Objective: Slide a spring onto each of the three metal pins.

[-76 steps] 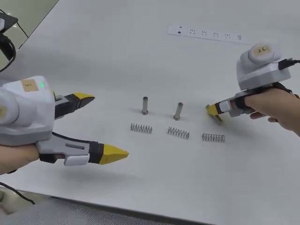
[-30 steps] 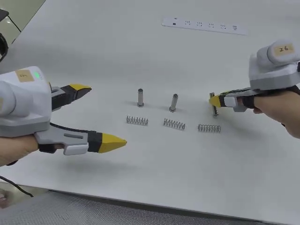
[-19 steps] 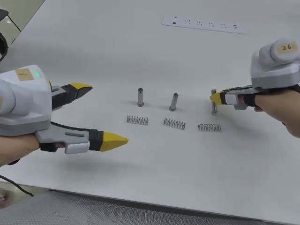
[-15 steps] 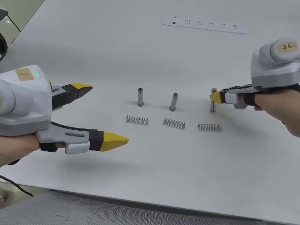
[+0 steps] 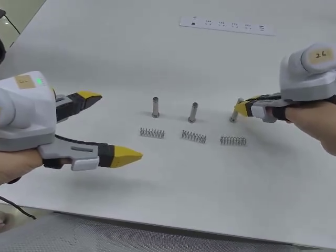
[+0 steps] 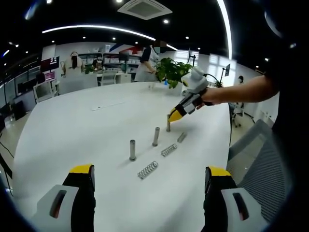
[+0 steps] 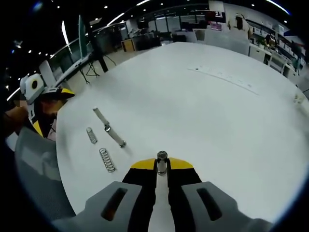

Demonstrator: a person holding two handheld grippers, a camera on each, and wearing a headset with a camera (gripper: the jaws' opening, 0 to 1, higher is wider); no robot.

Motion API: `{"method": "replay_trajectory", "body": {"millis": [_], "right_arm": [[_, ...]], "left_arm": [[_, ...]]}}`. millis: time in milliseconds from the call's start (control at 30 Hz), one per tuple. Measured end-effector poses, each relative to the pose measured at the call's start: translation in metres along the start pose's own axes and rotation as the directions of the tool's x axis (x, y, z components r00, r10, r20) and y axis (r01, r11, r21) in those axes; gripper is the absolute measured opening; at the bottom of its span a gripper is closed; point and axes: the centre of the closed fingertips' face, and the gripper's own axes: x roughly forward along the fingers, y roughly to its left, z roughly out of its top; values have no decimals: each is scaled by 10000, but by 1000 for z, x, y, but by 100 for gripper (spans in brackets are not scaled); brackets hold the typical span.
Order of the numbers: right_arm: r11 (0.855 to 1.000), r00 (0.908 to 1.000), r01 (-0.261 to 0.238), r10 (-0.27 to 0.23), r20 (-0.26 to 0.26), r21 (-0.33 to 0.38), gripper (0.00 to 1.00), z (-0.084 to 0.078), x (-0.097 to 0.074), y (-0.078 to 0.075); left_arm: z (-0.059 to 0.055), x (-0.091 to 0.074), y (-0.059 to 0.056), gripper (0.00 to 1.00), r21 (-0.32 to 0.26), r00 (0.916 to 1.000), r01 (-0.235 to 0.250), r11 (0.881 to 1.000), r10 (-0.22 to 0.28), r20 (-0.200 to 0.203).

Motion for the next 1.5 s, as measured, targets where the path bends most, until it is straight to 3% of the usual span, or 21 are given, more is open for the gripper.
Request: {"method": "replay_trajectory", "body": {"millis": [367,800,1500], "right_arm": [[9962,9998,69,-86,-184,-868,6,-4,-5,5],[9943,9997,189,-205,-140,-1047,16,-7,-10,1],[9913,9997,-66,98,237,-1313,30,-4,-20,13]], "left_arm": [[1,0,0,91,36,10000,10,10000,-10,-21],[4,-3,2,91,60,10000,13,10000,-13,-14],[5,-3,0,92,48,10000,3,10000,-3,34]]}}
